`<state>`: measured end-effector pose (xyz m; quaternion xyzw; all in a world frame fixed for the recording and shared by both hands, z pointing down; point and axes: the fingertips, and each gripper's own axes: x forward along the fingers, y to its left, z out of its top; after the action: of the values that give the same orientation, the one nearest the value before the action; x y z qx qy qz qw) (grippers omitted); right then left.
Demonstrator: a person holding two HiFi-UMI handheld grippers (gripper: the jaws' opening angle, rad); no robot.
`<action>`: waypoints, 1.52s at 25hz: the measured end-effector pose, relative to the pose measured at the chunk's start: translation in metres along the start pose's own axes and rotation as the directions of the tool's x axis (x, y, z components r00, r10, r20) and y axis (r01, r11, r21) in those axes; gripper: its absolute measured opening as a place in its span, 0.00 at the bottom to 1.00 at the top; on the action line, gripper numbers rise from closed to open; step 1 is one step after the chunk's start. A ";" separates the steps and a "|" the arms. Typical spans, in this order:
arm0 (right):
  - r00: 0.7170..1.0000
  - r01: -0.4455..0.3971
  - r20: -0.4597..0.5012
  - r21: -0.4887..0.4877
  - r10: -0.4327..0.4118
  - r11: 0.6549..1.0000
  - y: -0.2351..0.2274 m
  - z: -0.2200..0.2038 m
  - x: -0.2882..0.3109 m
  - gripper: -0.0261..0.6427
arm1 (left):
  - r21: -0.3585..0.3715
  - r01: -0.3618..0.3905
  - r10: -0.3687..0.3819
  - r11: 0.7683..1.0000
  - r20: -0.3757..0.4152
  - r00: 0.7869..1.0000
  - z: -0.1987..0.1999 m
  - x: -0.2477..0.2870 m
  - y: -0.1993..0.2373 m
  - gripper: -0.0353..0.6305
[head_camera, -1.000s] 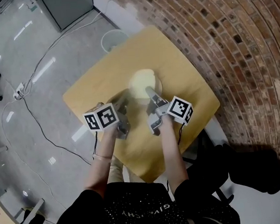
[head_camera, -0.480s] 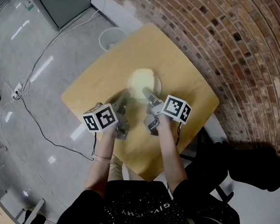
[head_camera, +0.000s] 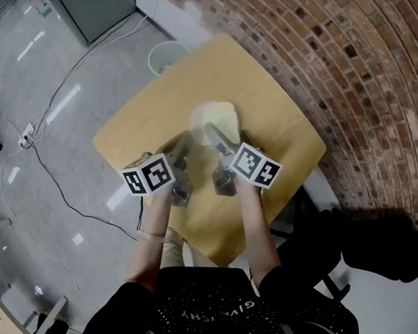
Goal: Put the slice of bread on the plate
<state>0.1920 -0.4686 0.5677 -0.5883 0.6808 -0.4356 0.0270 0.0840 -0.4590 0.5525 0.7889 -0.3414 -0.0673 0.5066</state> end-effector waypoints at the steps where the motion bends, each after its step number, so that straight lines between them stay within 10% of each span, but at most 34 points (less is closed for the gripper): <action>1: 1.000 0.007 -0.009 -0.003 -0.007 1.000 -0.001 -0.002 -0.001 0.91 | 0.001 0.001 -0.001 1.000 -0.001 1.000 -0.001 0.000 -0.001 0.07; 7: 0.983 0.166 -0.038 -0.257 -0.181 0.952 -0.022 -0.009 -0.009 0.91 | 0.010 0.007 -0.007 1.000 -0.009 1.000 -0.009 -0.003 -0.009 0.07; 13: 0.998 -0.047 -0.037 -0.008 0.046 0.999 0.002 -0.006 -0.035 0.90 | 0.008 0.008 -0.008 1.000 -0.006 1.000 -0.011 -0.012 -0.014 0.07; 14: 0.996 -0.072 -0.042 0.018 0.072 0.997 0.006 -0.007 -0.039 0.79 | 0.007 0.010 -0.010 1.000 -0.004 1.000 -0.012 -0.014 -0.015 0.07; 16: 0.996 -0.082 -0.012 0.087 0.084 0.993 0.009 -0.007 -0.050 0.16 | 0.007 0.014 -0.014 1.000 -0.004 1.000 -0.015 -0.016 -0.018 0.07; 17: 0.996 -0.088 0.003 0.118 0.088 0.989 0.010 -0.006 -0.054 0.06 | 0.007 0.018 -0.018 1.000 -0.007 1.000 -0.018 -0.017 -0.020 0.07; 25: 0.946 -0.323 0.133 0.303 0.295 0.897 0.040 -0.006 -0.085 0.06 | -0.002 0.046 -0.046 0.999 -0.026 0.999 -0.038 -0.028 -0.037 0.07; 38: 0.960 -0.280 0.106 0.297 0.260 0.913 0.050 -0.023 -0.104 0.06 | -0.002 0.064 -0.064 0.998 -0.044 0.997 -0.051 -0.047 -0.055 0.07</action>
<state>0.1724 -0.3730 0.5014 -0.4907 0.6778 -0.5096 0.2003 0.0978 -0.3782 0.5196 0.8006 -0.3048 -0.0663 0.5116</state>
